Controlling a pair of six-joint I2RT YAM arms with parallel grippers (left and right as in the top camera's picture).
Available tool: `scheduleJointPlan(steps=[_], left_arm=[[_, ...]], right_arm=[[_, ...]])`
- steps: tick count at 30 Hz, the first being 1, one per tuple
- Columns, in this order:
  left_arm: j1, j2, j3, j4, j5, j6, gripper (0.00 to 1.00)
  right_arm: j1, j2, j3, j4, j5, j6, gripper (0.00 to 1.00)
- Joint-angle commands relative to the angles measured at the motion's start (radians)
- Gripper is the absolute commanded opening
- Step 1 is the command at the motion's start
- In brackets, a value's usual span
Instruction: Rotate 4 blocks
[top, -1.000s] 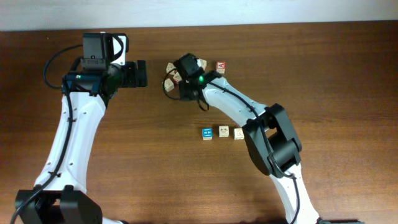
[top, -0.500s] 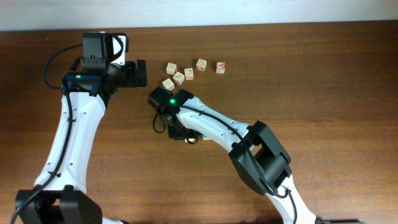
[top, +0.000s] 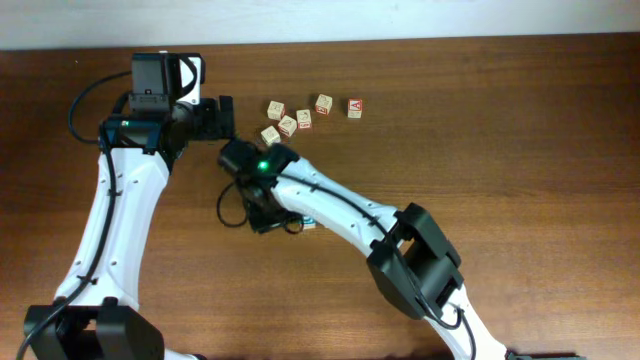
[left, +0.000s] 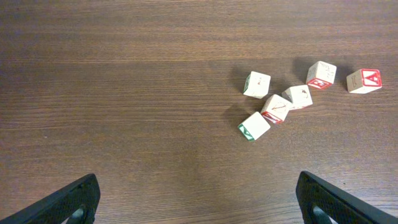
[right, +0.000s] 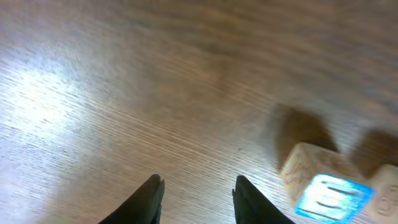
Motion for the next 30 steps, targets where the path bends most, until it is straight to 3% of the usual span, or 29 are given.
scheduleJointPlan(steps=[1, 7, 14, 21, 26, 30], left_arm=[[-0.003, -0.004, 0.012, -0.002, 0.007, -0.009, 0.99], [-0.003, -0.004, 0.012, -0.002, 0.007, -0.009, 0.99], [-0.003, -0.004, 0.012, -0.002, 0.007, -0.009, 0.99], [-0.005, -0.004, 0.012, -0.002, 0.007, -0.009, 0.99], [-0.005, -0.004, 0.012, -0.002, 0.007, -0.009, 0.99], [-0.005, -0.004, 0.012, -0.002, 0.007, -0.009, 0.99]], right_arm=[[0.001, -0.005, -0.081, 0.018, -0.004, -0.006, 0.37], [-0.043, -0.005, -0.113, 0.028, 0.116, 0.002, 0.37], [-0.079, -0.005, -0.113, -0.003, 0.162, 0.208, 0.33], [-0.134, -0.005, -0.145, -0.019, 0.164, 0.180, 0.33], [-0.200, -0.123, 0.026, -0.116, 0.164, 0.131, 0.39], [-0.420, -0.299, -0.030, -0.335, 0.248, 0.042, 0.38]])
